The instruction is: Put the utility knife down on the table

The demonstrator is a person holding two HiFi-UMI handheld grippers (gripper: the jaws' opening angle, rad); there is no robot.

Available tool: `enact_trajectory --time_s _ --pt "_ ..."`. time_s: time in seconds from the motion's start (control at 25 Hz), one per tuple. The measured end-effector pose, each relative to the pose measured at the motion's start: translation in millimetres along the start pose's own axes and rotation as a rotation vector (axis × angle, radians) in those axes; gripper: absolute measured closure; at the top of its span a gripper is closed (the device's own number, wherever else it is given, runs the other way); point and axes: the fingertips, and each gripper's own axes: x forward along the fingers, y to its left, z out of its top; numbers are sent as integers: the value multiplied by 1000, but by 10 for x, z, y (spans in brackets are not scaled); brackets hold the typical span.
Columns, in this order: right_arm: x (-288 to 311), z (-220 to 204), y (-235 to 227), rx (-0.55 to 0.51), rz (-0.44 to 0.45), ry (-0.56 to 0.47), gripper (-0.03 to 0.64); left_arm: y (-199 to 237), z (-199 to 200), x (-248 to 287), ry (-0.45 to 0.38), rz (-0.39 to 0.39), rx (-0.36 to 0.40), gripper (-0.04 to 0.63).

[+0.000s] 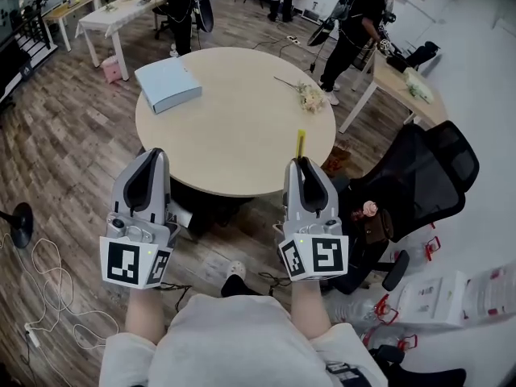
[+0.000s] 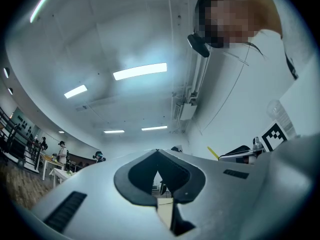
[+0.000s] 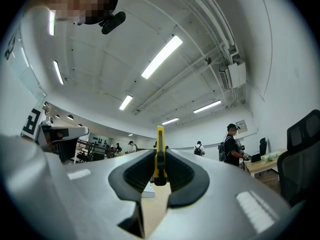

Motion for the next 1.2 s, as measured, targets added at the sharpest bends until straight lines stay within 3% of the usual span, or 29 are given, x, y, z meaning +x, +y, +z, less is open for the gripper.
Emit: enact_trajectory --time_s 0.72,1.2 --pt "1087 -361 -887 27 77 -10 543 -8 -481 1200 -12 71 38 588" --pt "1598 -689 -1027 73 109 27 543 161 -774 1592 34 100 51 588"
